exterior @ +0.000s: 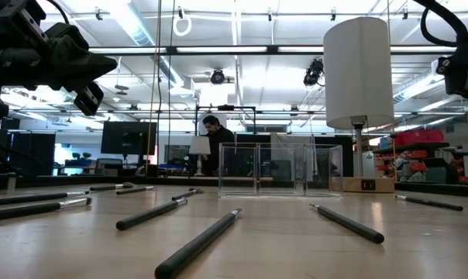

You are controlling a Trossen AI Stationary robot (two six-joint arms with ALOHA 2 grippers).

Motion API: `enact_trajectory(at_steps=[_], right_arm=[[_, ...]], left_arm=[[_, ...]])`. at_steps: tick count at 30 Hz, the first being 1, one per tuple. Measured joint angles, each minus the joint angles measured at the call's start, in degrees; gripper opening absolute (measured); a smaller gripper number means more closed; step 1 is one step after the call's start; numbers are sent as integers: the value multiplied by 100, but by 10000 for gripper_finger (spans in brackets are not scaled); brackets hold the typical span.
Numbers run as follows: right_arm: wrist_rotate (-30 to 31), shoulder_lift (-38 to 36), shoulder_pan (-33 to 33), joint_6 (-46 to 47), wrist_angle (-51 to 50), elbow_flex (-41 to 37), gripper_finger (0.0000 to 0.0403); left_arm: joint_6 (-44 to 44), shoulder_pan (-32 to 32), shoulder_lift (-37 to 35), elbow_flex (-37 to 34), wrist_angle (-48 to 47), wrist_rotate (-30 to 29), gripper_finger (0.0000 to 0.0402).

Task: Pick & Place Makeup Supplies
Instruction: Put the black makeup brush into the transparent organizer

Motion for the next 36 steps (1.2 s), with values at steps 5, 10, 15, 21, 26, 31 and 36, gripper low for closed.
enact_trajectory(at_steps=[5, 10, 15, 21, 26, 31, 36], right_arm=[[268, 382, 26, -470, 222, 25, 174], [662, 545, 169, -490, 250, 28, 161], [1162, 602, 410, -508, 268, -1, 150], [1871, 616, 575, -298, 684, -330, 134], [2481, 632, 538, -326, 1109, -594, 137], [2599, 621, 509, -734, 1420, -765, 152], [2566, 621, 517, -890, 1443, -769, 146]], left_arm=[[-2, 0, 0, -1, -26, 0, 3], [-5, 1, 0, 1, -63, 0, 3], [33, 2, 0, 0, -70, 0, 3], [37, 0, 0, 0, -72, 0, 3], [37, 2, 0, 1, -74, 2, 3], [44, 0, 0, 1, -76, 2, 3], [50, 0, 0, 0, -79, 2, 3]])
